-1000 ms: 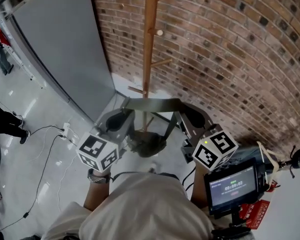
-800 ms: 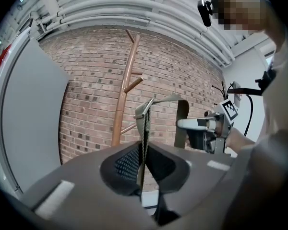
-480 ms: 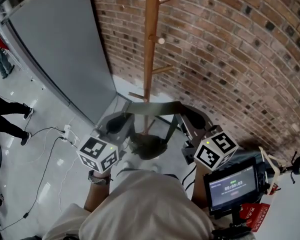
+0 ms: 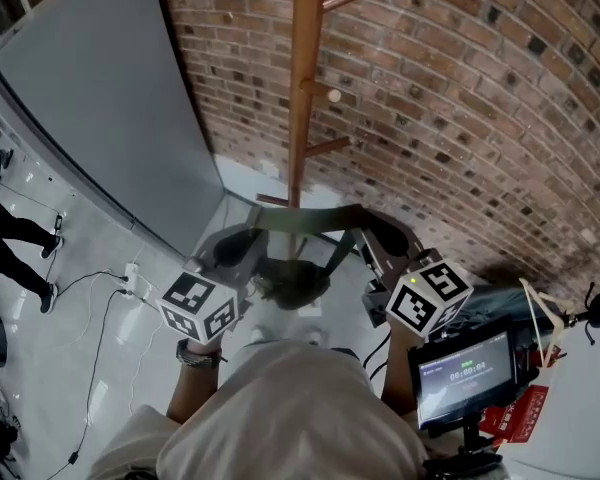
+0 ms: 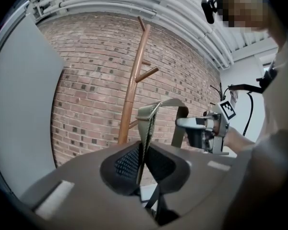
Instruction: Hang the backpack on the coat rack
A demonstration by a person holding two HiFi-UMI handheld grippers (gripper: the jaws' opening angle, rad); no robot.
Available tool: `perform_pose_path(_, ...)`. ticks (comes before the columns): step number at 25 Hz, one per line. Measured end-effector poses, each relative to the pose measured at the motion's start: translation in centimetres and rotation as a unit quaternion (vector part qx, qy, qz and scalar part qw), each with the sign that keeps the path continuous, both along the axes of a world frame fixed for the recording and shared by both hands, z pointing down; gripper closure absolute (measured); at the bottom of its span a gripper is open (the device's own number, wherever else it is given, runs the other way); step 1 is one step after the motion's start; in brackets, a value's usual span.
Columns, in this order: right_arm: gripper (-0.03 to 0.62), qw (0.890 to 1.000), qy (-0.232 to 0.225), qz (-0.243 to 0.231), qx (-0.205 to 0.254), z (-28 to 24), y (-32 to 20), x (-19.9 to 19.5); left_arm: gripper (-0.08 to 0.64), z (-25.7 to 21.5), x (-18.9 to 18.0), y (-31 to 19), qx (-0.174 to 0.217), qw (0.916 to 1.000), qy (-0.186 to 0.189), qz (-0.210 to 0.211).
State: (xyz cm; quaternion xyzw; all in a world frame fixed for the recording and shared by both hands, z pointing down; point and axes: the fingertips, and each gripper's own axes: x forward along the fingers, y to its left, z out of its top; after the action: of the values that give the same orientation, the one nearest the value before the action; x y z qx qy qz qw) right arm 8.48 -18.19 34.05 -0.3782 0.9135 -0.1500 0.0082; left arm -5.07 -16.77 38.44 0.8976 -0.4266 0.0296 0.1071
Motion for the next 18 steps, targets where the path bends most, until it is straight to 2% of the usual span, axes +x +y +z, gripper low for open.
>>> perform_pose_path(18,0.583,0.998,0.021,0.04,-0.048,4.6,-4.1,-2.3,0.545,5.1,-2.4,-3.9,-0.056,0.9977,-0.02,0.033)
